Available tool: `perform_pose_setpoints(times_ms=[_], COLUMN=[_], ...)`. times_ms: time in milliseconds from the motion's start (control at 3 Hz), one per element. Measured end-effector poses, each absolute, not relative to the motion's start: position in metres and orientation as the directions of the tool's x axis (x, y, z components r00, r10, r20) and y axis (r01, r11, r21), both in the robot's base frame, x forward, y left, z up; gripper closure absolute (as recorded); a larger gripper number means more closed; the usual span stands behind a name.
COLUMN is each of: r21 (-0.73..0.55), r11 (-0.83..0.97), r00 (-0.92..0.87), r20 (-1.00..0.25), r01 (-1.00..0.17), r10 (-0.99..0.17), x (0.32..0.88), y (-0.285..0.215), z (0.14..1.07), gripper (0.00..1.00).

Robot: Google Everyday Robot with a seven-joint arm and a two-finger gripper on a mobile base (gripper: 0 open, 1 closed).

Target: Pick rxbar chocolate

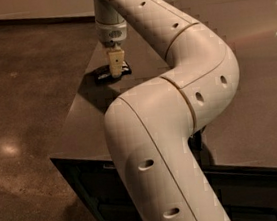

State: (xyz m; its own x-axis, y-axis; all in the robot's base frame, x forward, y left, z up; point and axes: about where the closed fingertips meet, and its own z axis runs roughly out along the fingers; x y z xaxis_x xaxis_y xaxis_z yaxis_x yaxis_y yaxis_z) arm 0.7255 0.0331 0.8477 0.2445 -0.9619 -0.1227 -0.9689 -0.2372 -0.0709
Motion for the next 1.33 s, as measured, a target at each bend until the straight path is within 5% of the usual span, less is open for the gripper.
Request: perform_pose_setpoints(times_ms=[333,667,1000,1333], r21=[-0.071,-0.071,-0.149,-0.229], r11=[-0.236,-0.236,-0.132,-0.012], r00=[0.243,0.243,0.165,0.107], r20=[-0.122,-0.122,-0.242,-0.407], r01=[-0.969,-0.969,-0.980,-0.973], r10=[-0.962,-0.962,-0.956,-0.907], x=[0.725,0.725,0.714,0.699], y=[0.032,0.032,0.005,-0.019], z=[0.849,0.849,0.909,0.983], gripper=[0.65,0.88,1.00,1.00])
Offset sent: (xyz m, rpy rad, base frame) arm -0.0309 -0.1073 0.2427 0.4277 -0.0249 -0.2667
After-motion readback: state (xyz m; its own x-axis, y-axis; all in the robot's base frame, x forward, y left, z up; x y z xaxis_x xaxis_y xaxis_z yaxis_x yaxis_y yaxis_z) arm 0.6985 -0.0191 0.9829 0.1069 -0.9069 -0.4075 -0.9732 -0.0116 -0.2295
